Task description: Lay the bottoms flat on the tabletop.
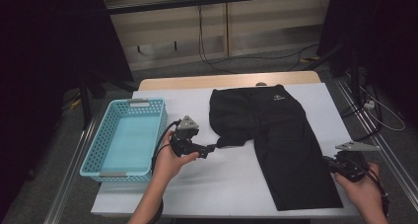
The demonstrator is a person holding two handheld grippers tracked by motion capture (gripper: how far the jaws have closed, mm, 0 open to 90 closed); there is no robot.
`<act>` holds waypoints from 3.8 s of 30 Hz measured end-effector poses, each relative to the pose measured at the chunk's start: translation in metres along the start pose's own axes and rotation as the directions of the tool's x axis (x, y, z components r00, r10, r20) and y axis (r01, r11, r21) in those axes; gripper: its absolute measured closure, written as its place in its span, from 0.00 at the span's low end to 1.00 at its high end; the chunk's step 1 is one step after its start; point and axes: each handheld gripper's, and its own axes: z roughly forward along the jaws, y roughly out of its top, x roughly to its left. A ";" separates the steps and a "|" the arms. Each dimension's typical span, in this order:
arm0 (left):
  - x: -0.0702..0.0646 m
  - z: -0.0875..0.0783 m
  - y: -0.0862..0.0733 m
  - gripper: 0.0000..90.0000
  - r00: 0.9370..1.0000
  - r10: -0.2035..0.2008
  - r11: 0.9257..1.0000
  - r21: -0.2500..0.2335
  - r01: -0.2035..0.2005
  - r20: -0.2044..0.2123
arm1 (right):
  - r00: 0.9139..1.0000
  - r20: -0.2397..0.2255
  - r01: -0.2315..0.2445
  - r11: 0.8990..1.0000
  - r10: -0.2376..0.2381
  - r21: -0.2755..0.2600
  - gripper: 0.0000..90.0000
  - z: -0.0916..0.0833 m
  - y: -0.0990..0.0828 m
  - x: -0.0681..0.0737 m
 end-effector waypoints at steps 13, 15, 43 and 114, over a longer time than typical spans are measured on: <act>0.002 -0.001 -0.001 0.11 1.000 0.003 1.000 0.003 -0.003 -0.014 | 0.999 0.017 0.037 0.999 -0.036 -0.036 0.77 -0.009 -0.002 0.002; 0.002 -0.001 -0.001 0.11 1.000 0.007 1.000 0.005 -0.007 -0.013 | 0.998 0.011 0.058 0.996 -0.057 -0.062 0.68 -0.010 0.001 0.007; 0.008 -0.006 -0.008 0.09 0.999 -0.016 1.000 -0.001 0.016 -0.031 | 0.918 -0.246 0.275 0.947 -0.310 -0.167 0.37 0.026 0.065 0.127; 0.014 -0.013 -0.017 0.10 0.998 -0.041 0.999 0.007 0.041 -0.057 | 0.805 -0.379 0.396 0.889 -0.457 -0.231 0.64 0.053 0.080 0.207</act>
